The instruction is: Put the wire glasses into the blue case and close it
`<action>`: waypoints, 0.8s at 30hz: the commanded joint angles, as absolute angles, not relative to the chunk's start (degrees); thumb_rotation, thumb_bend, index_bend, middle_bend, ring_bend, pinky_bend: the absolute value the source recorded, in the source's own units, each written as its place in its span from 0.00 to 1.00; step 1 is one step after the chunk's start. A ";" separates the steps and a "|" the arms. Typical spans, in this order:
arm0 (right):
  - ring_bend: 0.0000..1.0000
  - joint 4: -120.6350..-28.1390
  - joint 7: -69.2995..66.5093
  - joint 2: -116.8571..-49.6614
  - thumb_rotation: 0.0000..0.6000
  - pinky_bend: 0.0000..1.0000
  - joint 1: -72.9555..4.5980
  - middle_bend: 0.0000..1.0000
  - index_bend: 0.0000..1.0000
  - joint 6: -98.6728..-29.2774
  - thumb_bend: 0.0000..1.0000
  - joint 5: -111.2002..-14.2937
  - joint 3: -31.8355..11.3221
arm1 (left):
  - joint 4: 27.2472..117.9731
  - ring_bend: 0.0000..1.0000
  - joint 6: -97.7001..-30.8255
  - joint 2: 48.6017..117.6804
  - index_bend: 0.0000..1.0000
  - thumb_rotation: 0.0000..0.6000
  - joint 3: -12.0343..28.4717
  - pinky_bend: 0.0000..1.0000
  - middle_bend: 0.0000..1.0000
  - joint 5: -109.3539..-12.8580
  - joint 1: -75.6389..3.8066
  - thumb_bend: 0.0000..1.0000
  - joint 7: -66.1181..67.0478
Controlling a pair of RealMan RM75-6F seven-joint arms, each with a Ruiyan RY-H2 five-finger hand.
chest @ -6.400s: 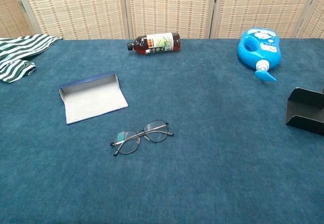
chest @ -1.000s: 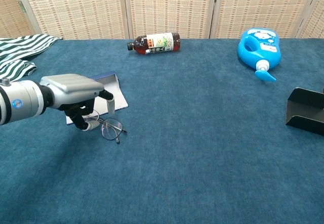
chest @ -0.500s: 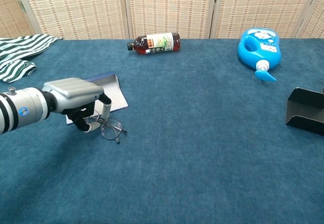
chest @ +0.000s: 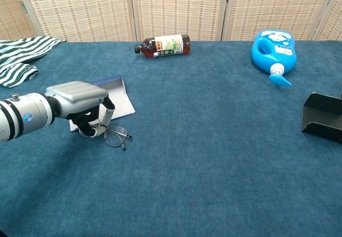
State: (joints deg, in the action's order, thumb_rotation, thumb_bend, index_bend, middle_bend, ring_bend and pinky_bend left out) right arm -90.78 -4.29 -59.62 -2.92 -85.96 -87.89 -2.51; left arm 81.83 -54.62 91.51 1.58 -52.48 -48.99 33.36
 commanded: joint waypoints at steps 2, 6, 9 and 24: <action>0.23 -90.74 -4.38 -59.58 1.00 0.23 -2.90 0.29 0.17 -86.02 0.26 -87.90 -2.55 | 81.68 1.00 -54.85 91.64 0.63 1.00 2.40 1.00 1.00 -52.35 -48.68 0.45 33.09; 0.23 -90.69 -4.44 -59.55 1.00 0.23 -2.91 0.29 0.17 -85.96 0.26 -87.89 -2.55 | 81.87 1.00 -54.56 91.33 0.63 1.00 3.91 1.00 1.00 -51.41 -48.73 0.45 32.59; 0.23 -90.67 -4.48 -59.56 1.00 0.23 -2.91 0.29 0.17 -86.02 0.26 -87.89 -2.60 | 82.01 1.00 -53.72 91.06 0.63 1.00 5.44 1.00 1.00 -49.85 -49.12 0.45 32.08; 0.23 -90.52 -4.65 -59.35 1.00 0.23 -2.42 0.29 0.17 -86.22 0.26 -87.34 -2.58 | 74.46 1.00 -51.14 92.95 0.63 1.00 9.34 1.00 1.00 -41.38 -52.81 0.45 35.97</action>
State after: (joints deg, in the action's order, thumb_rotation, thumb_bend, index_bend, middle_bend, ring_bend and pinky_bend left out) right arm -90.52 -4.65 -59.35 -2.42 -86.22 -87.35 -2.58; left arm 75.28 -51.42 92.62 9.16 -42.03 -52.43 35.41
